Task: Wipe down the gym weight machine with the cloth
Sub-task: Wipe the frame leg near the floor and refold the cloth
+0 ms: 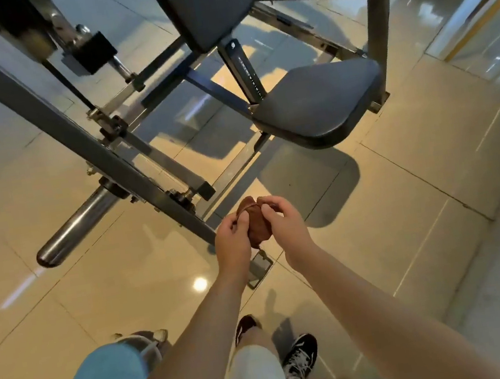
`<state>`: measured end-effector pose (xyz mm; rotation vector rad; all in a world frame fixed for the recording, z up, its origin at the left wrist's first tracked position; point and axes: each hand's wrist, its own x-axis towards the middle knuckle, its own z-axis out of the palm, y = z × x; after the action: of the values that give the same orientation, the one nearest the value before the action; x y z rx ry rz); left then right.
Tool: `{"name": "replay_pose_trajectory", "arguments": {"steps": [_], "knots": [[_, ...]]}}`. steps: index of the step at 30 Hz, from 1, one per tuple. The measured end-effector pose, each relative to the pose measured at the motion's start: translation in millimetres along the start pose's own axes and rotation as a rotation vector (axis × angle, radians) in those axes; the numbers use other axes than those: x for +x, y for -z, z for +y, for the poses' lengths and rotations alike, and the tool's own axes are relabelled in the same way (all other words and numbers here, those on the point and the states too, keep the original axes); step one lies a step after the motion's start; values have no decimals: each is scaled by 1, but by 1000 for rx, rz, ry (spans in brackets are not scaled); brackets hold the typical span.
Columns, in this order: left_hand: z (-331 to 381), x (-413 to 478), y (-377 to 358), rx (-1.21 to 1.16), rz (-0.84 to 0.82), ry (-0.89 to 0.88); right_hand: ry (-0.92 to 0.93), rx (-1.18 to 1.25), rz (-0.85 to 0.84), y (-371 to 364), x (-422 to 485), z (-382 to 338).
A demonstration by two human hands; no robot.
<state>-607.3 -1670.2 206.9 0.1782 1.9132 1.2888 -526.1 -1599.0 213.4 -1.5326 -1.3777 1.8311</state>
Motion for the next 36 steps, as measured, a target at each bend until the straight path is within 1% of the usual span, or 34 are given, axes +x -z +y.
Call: {"name": "replay_pose_trajectory", "arguments": {"steps": [3, 5, 8, 10, 12, 16, 18, 20, 22, 26, 28, 30, 33, 34, 36], "knots": [[23, 13, -8, -10, 55, -17, 203, -272, -36, -1, 16, -30], [35, 29, -17, -46, 82, 1, 247, -371, -113, -2, 35, -44], [54, 58, -33, -79, 96, 8, 168, -345, -198, 0, 73, -56], [59, 79, -43, -93, 134, 24, 105, -309, -231, 3, 98, -60], [63, 99, -52, -100, 135, -18, 109, -282, -258, 2, 121, -66], [54, 142, -67, -110, 134, -43, 84, -267, -316, -8, 172, -64], [41, 163, -78, -151, 170, -28, 38, -244, -353, -15, 199, -54], [23, 185, -92, -206, 196, 3, 2, -221, -407, -21, 230, -36], [-1, 208, -106, -245, 229, 43, -15, -251, -446, -24, 261, -8], [-68, 271, -130, -247, 253, 83, 90, -399, -498, -26, 339, 62], [-105, 300, -140, -181, 276, 56, 162, -444, -505, -28, 377, 92], [-136, 333, -144, -134, 305, 22, 230, -455, -502, -38, 415, 120], [-187, 392, -144, -82, 305, 5, 284, -465, -554, -66, 470, 170], [-201, 411, -141, -25, 310, -18, 332, -494, -550, -75, 487, 186], [-224, 449, -135, 78, 334, -86, 486, -564, -512, -96, 521, 213]]}}
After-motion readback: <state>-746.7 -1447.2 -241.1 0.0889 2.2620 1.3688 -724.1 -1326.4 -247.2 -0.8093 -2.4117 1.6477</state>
